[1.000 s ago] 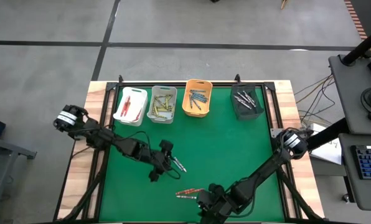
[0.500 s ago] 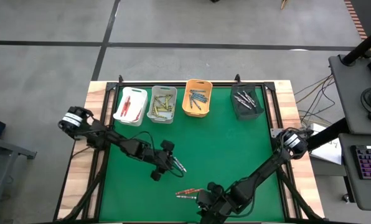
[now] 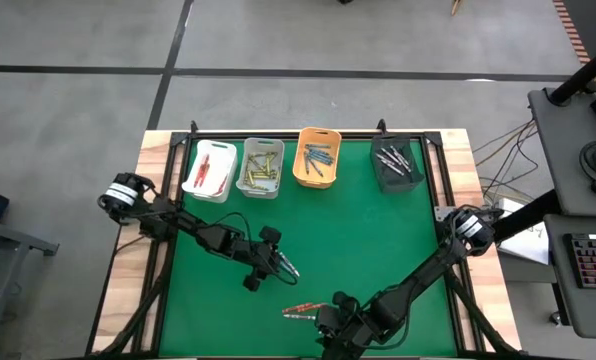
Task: Sort crayons
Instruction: Put the blue crayon into the yellow bin
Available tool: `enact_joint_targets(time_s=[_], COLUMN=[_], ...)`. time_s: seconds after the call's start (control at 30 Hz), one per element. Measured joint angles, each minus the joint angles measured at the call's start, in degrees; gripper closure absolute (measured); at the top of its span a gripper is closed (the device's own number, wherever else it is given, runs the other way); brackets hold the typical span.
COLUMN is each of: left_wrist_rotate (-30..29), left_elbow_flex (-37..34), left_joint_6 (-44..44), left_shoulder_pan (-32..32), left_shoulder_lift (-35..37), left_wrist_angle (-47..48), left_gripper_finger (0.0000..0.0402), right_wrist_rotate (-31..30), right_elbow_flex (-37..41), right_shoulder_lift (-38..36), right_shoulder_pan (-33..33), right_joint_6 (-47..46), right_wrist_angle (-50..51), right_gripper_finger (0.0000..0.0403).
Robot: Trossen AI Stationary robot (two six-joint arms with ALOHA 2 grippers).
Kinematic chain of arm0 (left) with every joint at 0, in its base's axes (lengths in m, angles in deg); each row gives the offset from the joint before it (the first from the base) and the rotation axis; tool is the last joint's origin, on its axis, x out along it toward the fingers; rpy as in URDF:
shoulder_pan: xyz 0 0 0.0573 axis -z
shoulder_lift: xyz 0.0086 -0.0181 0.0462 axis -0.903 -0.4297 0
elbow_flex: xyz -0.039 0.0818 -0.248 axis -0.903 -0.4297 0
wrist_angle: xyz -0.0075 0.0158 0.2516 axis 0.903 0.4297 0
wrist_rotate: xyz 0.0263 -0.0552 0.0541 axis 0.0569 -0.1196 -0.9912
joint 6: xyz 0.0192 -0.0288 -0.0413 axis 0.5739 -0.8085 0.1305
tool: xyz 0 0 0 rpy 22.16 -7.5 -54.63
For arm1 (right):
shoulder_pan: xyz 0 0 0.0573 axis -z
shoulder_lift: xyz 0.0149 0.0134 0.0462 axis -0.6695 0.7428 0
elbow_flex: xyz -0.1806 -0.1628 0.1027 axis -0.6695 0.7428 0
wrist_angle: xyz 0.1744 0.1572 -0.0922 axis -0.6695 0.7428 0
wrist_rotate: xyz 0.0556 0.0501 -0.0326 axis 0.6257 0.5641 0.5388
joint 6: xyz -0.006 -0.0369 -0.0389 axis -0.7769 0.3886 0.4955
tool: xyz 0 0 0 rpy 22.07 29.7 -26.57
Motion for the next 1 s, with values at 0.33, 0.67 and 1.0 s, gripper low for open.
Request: enact_joint_targets(time_s=[0.33, 0.67, 1.0], left_wrist_rotate=[2.24, 2.80, -0.62], left_elbow_flex=[0.20, 0.07, -0.21], left_joint_6=[-1.50, -4.64, -11.28], left_shoulder_pan=[0.13, 0.29, 3.89], left_shoulder_lift=[0.11, 0.04, 0.00], left_wrist_angle=[3.91, 4.29, 2.38], left_gripper_finger=[0.0263, 0.0373, 0.0399], right_wrist_rotate=[-0.03, -0.05, 0.45], right_elbow_flex=[0.00, 0.02, 0.02], right_shoulder_lift=[-0.07, -0.09, -0.09], right_shoulder_pan=[0.00, 0.11, 0.11], right_joint_6=[0.65, 4.38, 12.24], right_wrist_angle=[0.00, -0.02, 0.00], right_gripper_finger=[0.0280, 0.0280, 0.0280])
